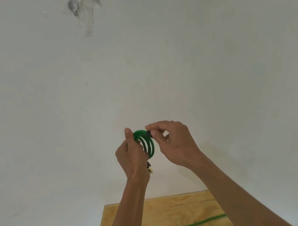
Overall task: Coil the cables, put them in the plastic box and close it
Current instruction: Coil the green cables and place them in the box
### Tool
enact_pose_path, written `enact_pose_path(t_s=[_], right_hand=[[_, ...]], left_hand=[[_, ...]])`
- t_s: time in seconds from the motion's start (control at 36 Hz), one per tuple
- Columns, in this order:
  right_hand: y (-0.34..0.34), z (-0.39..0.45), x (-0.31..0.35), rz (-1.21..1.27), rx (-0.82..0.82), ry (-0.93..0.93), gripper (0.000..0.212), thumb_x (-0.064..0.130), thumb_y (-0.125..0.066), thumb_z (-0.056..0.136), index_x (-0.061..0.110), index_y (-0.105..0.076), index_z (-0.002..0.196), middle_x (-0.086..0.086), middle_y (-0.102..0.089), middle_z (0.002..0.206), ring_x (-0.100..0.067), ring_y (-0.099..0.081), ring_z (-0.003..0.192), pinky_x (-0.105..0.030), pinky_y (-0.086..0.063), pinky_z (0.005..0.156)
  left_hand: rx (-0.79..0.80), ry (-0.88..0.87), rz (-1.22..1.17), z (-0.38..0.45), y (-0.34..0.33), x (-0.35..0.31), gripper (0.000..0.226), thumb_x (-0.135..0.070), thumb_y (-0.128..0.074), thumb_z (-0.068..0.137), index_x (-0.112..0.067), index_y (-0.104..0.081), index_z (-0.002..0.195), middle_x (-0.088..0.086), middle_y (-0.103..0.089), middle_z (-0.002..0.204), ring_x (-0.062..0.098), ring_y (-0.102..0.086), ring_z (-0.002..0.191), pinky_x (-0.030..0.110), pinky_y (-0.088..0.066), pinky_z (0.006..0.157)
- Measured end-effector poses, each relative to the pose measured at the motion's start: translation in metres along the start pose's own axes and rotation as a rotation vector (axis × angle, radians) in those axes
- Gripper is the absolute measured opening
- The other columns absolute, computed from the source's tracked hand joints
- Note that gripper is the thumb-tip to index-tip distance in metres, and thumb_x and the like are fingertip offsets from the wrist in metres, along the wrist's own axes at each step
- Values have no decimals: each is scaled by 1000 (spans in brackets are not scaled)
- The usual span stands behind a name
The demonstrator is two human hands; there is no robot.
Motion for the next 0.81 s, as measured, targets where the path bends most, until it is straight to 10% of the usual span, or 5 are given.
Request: enact_pose_path(t_s=[0.31,0.47,0.56,0.81], right_hand=[[-14,-6,-12,324,-75,-126,16,16,-87,74,14,-76,86,3,-76,77,-9,-71,74,-21,-58,69],[-19,-1,-19,196,106,-214,52,45,-79,78,29,-61,124,9,-66,107,-7,-66,89,-21,-58,75],[-24,-2,-21,322,330,-265,36,39,-66,92,17,-66,121,-4,-75,103,-18,-72,96,-37,-61,81],[-36,-10,-30,336,190,-276,22,31,-63,95,10,-66,104,-15,-72,93,-26,-73,83,-39,-63,72]], left_hand=[[138,132,-212,7,4,-6,56,-38,-63,94,-13,-41,49,3,-29,42,19,-27,33,24,-28,41],[221,268,-363,8,10,-11,47,-35,-64,93,-13,-44,57,0,-30,46,13,-25,36,22,-24,36],[287,311,-377,7,9,-12,52,-36,-62,95,-14,-44,51,-2,-31,42,12,-24,33,21,-25,34],[228,246,-189,4,4,-3,52,-42,-59,95,-12,-41,55,3,-31,45,19,-31,37,27,-32,45]])
Point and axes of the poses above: each hand's wrist, its own z-axis towards the middle knuckle, its own y-axis out of the back of the hand, x = y × z, the point moved 3 cm from there along z, towards the middle knuckle
